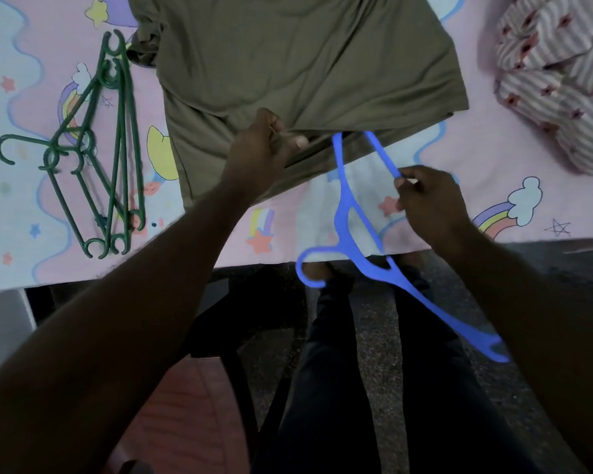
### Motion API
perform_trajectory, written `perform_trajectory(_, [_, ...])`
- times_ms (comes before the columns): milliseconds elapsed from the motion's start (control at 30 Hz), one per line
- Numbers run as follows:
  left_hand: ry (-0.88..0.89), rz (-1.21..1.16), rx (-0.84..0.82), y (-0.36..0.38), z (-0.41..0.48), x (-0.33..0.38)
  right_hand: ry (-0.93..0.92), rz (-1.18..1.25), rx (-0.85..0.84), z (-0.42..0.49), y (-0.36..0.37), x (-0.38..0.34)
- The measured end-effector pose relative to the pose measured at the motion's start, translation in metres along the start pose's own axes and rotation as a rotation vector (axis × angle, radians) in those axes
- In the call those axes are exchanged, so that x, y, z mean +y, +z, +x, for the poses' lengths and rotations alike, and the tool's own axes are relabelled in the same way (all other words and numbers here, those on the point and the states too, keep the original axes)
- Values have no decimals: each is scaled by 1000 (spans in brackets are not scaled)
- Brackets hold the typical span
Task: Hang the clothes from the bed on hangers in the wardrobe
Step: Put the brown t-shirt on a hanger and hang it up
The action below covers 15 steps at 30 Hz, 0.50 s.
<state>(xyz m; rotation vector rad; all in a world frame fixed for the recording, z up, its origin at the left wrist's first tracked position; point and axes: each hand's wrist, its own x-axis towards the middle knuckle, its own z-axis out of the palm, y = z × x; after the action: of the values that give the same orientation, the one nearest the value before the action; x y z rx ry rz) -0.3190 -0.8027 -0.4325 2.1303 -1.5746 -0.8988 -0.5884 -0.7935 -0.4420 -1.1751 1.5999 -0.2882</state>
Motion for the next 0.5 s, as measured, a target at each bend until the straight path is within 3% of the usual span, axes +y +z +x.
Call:
perform_trajectory(100, [1, 297, -115, -10, -1, -7, 182, 308, 225, 16, 6, -6])
perform_trajectory(200, [-49, 505, -83, -21, 0, -23, 293, 494, 433, 26, 8, -2])
perform_trajectory(267, [-102, 418, -13, -27, -7, -32, 310, 609, 490, 27, 14, -8])
perform_trajectory(400, [-260, -42, 122, -31, -21, -39, 400, 785, 466, 29, 39, -28])
perform_trajectory(500, [-314, -269, 167, -37, -22, -28, 427, 632, 336, 36, 49, -32])
